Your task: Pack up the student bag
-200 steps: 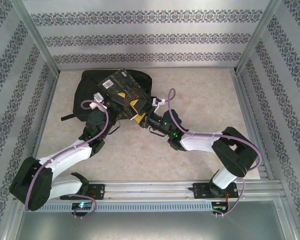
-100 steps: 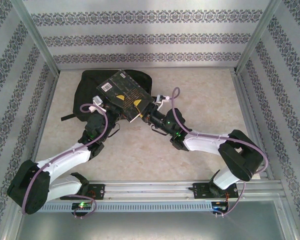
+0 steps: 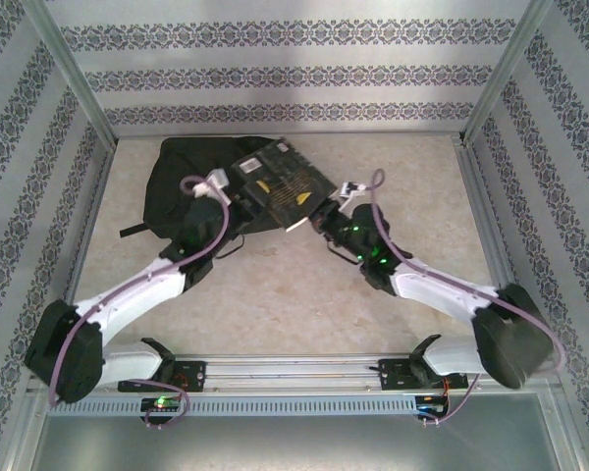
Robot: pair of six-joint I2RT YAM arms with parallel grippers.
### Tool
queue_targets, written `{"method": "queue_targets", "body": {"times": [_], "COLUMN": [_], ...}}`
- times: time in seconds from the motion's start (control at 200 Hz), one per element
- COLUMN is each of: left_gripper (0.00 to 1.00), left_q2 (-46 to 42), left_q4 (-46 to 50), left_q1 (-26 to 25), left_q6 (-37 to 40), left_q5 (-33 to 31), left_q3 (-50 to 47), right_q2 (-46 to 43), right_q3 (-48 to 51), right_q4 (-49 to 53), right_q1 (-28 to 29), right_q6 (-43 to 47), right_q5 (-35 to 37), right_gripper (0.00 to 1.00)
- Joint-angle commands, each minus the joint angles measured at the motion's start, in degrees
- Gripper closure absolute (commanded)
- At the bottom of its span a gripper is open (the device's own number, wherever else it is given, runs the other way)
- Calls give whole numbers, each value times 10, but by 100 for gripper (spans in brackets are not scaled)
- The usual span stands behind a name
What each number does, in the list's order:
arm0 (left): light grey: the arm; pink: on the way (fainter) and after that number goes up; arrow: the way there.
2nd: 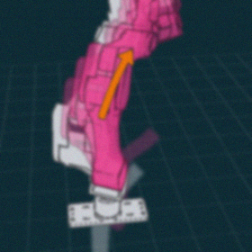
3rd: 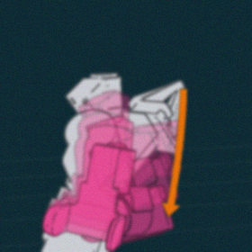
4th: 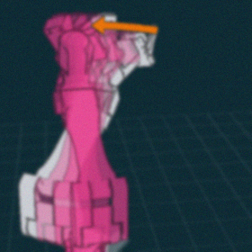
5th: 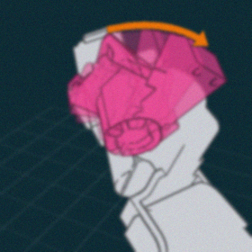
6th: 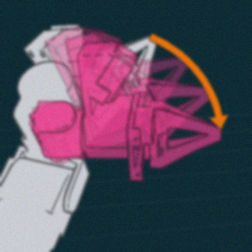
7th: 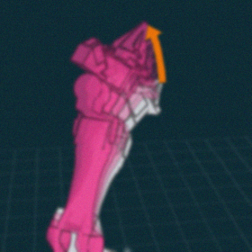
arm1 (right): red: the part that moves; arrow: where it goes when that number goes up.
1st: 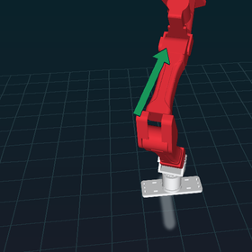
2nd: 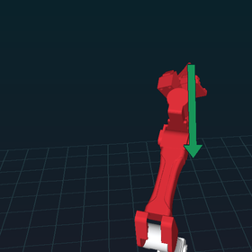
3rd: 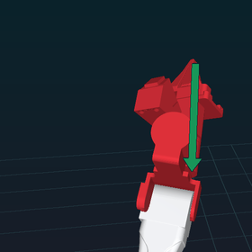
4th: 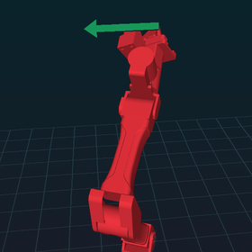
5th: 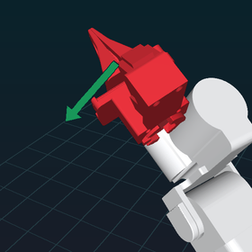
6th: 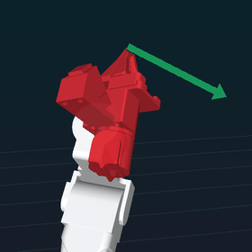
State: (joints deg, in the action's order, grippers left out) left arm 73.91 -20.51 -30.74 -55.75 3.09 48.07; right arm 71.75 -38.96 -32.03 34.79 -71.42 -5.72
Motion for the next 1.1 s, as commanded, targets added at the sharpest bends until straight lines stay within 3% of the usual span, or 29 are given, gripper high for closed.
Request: {"method": "queue_targets", "body": {"times": [0.0, 0.14, 0.27, 0.565, 0.774, 1.094], "left_gripper": [54, 46, 37, 27, 31, 37], "left_q2": [43, 150, 255, 432, 478, 440], "left_q4": [166, 298, 375, 458, 457, 405], "left_q1": [0, 0, 0, 8, 24, 46], "left_q6": [214, 328, 395, 450, 441, 436], "left_q5": [41, 21, -3, -45, -56, -36], "left_q3": [119, 256, 374, 555, 585, 544], "right_q2": [-77, -143, -172, -169, -128, -83], "right_q3": [12, 31, 63, 95, 89, 89], "right_q4": [174, 254, 265, 252, 220, 181], "right_q1": [-39, -97, -149, -212, -219, -218], "right_q6": [98, 142, 144, 141, 133, 126], "right_q5": [47, 39, -1, -73, -115, -135], "right_gripper": [100, 100, 100, 100, 100, 100]}}
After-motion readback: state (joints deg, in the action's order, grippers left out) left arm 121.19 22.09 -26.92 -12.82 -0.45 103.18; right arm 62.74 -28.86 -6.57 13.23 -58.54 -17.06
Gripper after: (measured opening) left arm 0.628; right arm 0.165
